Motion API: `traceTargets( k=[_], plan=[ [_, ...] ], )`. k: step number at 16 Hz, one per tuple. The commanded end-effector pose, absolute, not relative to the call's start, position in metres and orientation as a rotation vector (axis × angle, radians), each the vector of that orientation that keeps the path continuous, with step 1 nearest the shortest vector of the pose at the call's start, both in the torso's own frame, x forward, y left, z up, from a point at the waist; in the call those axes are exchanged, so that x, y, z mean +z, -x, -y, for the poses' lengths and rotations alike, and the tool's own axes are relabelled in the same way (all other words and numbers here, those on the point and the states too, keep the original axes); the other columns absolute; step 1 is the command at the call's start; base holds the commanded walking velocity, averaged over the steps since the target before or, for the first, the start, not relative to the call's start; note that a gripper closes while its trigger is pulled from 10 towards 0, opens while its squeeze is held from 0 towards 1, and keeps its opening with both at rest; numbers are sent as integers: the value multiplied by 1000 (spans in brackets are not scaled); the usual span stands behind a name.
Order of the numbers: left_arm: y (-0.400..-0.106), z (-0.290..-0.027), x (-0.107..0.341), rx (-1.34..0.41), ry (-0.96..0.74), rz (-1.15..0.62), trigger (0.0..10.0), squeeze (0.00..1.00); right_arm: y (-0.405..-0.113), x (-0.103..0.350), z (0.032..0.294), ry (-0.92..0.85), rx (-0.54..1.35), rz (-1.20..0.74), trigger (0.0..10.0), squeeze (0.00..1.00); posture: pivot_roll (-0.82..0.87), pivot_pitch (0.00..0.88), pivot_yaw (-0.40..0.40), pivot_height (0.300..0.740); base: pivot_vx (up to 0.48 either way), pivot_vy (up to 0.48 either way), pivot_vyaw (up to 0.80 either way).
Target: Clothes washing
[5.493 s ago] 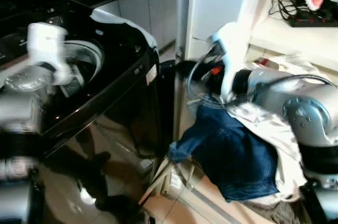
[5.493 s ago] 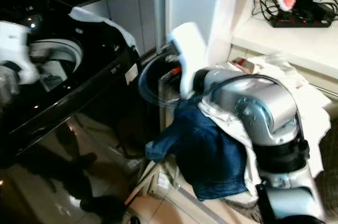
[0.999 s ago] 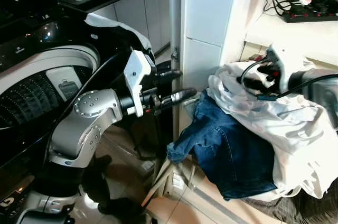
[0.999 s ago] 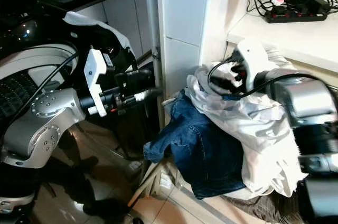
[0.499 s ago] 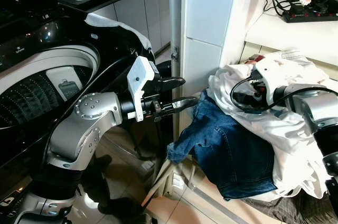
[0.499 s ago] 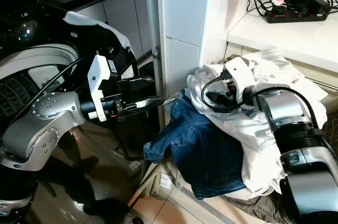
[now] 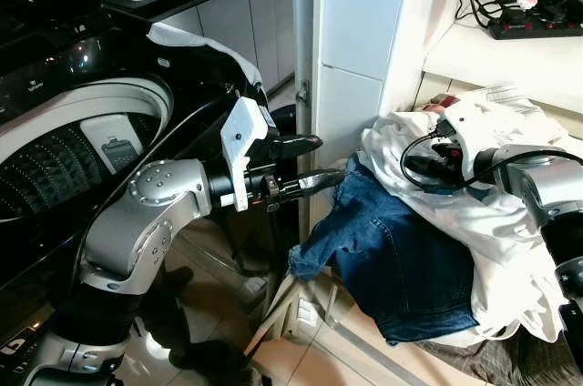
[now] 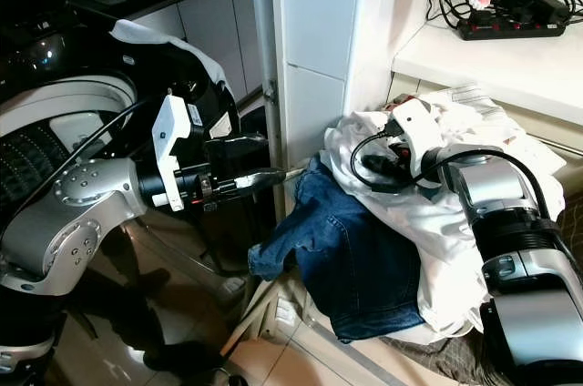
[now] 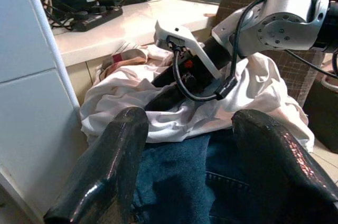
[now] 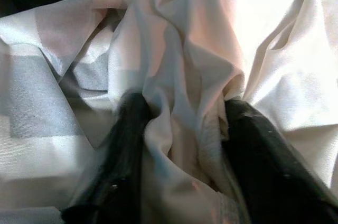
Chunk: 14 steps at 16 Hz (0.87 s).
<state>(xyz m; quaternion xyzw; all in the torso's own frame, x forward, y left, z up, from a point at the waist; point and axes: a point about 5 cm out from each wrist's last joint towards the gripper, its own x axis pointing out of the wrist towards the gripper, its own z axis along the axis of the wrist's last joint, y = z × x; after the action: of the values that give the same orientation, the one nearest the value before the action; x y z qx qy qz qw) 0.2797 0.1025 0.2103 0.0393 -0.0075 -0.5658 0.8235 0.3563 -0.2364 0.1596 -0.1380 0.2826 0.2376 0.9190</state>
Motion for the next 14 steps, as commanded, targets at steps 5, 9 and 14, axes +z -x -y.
traceTargets(
  k=[5,9,14],
  plan=[
    [-277,-100,212,-1217,-98,8,10000,0,-358,165,233,284,519,-577,0,0,6,0,77,740,0,0,0],
    [-278,-100,212,-1208,-104,13,10000,0,-359,174,232,252,530,-536,0,0,3,0,77,740,0,0,0],
    [-288,-104,222,-1113,-95,105,10000,0,-356,228,220,-10,646,-310,0,0,-1,0,74,740,0,0,0]
  ],
)
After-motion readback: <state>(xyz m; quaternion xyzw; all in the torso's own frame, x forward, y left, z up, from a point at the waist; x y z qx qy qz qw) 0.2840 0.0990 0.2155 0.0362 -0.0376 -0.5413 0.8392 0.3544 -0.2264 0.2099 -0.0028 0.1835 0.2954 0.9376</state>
